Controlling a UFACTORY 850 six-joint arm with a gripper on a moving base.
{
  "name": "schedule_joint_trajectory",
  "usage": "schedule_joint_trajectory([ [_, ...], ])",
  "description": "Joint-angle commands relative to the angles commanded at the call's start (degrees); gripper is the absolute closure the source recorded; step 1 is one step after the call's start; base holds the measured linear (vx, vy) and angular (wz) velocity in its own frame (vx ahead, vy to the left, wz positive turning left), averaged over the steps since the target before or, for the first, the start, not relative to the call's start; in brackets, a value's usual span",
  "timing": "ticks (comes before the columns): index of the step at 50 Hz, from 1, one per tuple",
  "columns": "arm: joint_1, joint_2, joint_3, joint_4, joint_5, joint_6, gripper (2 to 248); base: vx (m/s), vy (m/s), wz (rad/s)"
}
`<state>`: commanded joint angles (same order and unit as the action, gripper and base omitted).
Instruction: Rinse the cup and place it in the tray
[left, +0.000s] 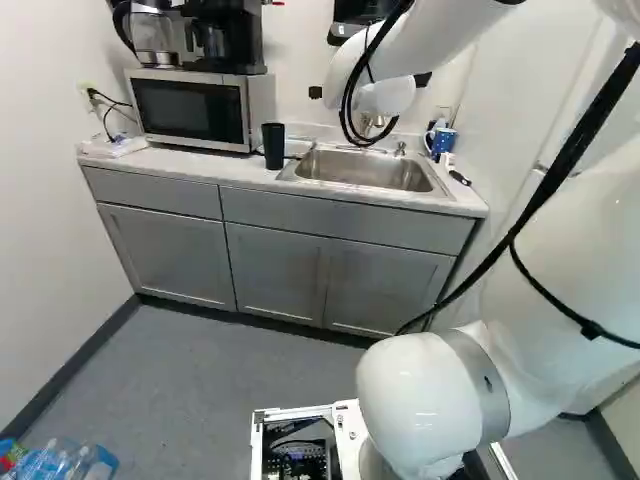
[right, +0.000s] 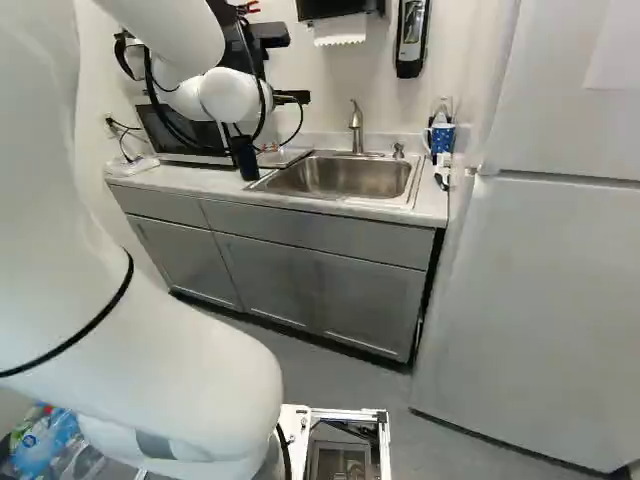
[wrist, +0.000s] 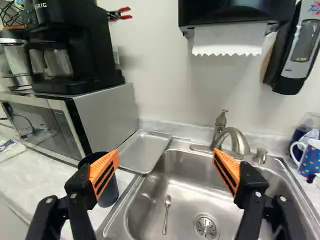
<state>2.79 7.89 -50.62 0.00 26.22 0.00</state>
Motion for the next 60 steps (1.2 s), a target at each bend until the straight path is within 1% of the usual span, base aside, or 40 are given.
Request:
schedule_joint_trajectory([
  [7, 0.00, 0.00, 0.00, 0.00, 0.00, 0.00, 3, 0.159, -0.086, 0.141],
  [27, 0.00, 0.00, 0.00, 0.00, 0.00, 0.00, 3, 0.137, -0.090, 0.002],
  [40, 0.00, 0.00, 0.00, 0.00, 0.00, 0.00, 3, 0.062, -0.016, -0.007],
  [60, 0.00, 0.00, 0.00, 0.00, 0.00, 0.00, 3, 0.001, 0.000, 0.001],
])
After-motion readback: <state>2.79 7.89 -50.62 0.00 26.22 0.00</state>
